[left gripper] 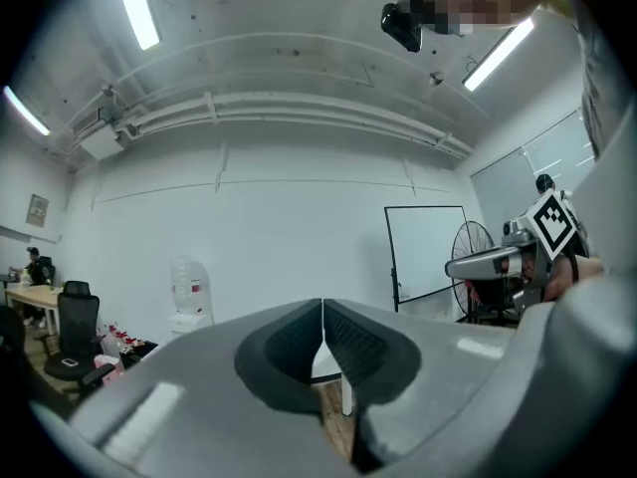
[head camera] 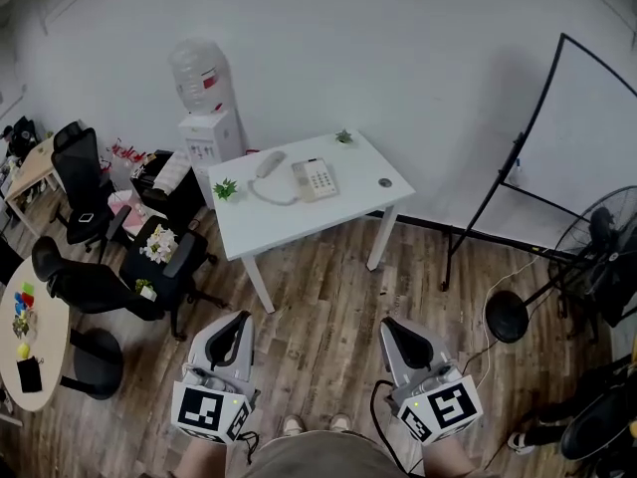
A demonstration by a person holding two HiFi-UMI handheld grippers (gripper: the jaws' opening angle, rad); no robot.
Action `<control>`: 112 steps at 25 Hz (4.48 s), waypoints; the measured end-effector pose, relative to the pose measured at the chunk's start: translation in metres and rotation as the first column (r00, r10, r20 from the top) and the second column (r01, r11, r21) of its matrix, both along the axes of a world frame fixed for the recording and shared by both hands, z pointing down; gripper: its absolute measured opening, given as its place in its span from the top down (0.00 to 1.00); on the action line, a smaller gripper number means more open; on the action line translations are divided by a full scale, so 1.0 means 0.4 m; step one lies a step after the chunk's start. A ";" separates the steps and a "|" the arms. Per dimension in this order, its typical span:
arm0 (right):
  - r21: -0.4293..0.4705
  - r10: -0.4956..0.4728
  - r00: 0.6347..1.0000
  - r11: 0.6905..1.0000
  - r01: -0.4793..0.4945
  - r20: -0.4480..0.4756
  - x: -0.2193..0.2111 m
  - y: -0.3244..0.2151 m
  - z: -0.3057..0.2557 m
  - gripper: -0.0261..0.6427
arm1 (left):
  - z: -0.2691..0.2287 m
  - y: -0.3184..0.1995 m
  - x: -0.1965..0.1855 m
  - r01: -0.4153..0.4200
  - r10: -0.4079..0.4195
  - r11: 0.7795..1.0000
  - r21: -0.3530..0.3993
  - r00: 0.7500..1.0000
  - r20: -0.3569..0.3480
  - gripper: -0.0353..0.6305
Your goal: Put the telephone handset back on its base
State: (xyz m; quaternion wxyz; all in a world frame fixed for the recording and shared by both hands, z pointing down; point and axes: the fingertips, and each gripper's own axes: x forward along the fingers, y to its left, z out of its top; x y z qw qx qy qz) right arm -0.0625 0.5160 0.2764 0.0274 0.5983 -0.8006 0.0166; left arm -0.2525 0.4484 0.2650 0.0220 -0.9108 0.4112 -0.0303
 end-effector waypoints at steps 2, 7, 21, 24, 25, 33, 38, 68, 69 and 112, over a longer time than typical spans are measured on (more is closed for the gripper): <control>0.001 -0.003 1.000 1.000 0.003 -0.004 0.008 0.006 -0.005 0.92 | -0.015 0.000 0.003 0.007 -0.007 1.000 0.001 0.999 -0.038 0.71; 0.000 -0.032 0.999 0.999 0.032 -0.005 0.017 0.020 -0.002 0.92 | -0.014 0.010 0.019 0.022 -0.022 1.000 0.001 0.999 -0.024 0.63; -0.029 -0.073 0.997 0.997 0.073 0.022 0.136 0.051 0.062 0.92 | 0.005 0.042 0.105 0.110 -0.112 0.993 0.043 0.993 0.038 0.61; -0.047 -0.072 0.997 0.996 0.074 0.030 0.166 0.055 0.078 0.92 | 0.008 0.040 0.128 0.117 -0.118 0.992 0.038 0.992 0.050 0.61; -0.050 -0.073 0.997 0.996 0.074 0.033 0.175 0.054 0.081 0.92 | 0.007 0.036 0.134 0.118 -0.120 0.992 0.037 0.991 0.051 0.61; -0.044 -0.072 0.996 0.996 0.074 0.045 0.214 -0.022 0.099 0.92 | 0.025 -0.035 0.168 0.116 -0.118 0.993 0.038 0.991 0.059 0.60; -0.060 -0.077 0.996 0.995 0.079 0.037 0.224 -0.107 0.123 0.92 | 0.048 -0.121 0.181 0.119 -0.120 0.992 0.030 0.991 0.057 0.60; -0.164 -0.126 0.991 0.978 0.130 0.036 0.127 -0.952 0.169 0.92 | 0.142 -1.037 0.145 0.069 -0.063 0.995 -0.068 0.994 0.093 0.60; -0.168 -0.123 0.992 0.977 0.128 0.037 0.131 -0.966 0.174 0.92 | 0.146 -1.049 0.144 0.070 -0.063 0.995 -0.075 0.994 0.094 0.60; -0.235 -0.449 0.881 0.849 0.473 0.149 0.440 -1.882 0.271 0.92 | 0.240 -1.688 0.424 0.387 -0.355 0.906 -0.171 0.916 0.187 0.60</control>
